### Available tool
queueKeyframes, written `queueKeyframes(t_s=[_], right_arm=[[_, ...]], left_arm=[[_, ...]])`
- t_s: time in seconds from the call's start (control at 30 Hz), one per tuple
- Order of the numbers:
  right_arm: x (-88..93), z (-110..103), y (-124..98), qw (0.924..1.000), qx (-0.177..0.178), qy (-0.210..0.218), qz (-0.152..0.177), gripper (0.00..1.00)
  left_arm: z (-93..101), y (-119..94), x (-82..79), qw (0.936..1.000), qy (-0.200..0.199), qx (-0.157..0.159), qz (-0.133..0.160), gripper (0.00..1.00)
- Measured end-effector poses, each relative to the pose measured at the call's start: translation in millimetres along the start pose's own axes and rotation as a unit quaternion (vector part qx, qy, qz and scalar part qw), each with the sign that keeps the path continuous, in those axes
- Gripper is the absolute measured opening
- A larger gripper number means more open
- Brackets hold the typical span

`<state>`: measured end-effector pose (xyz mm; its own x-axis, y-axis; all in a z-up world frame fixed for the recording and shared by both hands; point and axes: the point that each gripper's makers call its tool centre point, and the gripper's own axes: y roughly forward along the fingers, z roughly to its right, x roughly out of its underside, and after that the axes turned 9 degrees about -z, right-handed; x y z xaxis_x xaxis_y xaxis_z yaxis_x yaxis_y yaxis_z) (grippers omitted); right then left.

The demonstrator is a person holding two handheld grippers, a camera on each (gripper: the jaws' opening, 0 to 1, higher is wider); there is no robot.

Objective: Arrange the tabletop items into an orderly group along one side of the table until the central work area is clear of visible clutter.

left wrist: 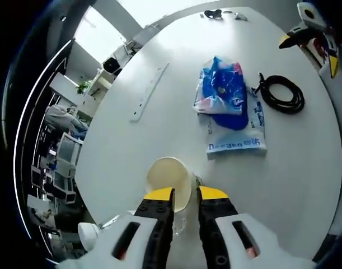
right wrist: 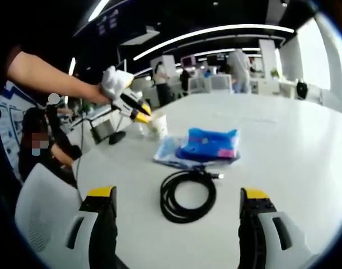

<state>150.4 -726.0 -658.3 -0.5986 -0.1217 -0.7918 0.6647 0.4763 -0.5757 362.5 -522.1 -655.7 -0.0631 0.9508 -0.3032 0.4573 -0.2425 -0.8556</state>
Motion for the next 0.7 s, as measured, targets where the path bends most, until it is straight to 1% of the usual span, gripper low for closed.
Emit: queueKeyframes(t_s=[0.17,0.33,0.43,0.53,0.7], right_arm=[[-1.0,-2,1,1.0,-0.002,-0.001,0.002,0.89],[-1.1,-3,0,1.0,-0.003,-0.001,0.002,0.89],[-0.7,-2,0,1.0,-0.004,0.0,0.001,0.89],[-1.5,-2,0,1.0,-0.003,0.0,0.003,0.89],[-2.6,-2,1,1.0,-0.004,0.001,0.005,0.89]], left_arm=[[-0.4,-6,0.7,0.9999,-0.005,-0.01,0.01,0.2],[-1.6,-8,1.2,0.9997,-0.009,-0.017,0.018,0.22],[-0.7,-7,1.8,0.9997,-0.009,-0.016,0.017,0.23],[-1.0,-9,1.1,0.9995,-0.014,-0.018,0.02,0.26],[0.3,-13,-2.1,0.999,-0.02,-0.023,0.034,0.3]])
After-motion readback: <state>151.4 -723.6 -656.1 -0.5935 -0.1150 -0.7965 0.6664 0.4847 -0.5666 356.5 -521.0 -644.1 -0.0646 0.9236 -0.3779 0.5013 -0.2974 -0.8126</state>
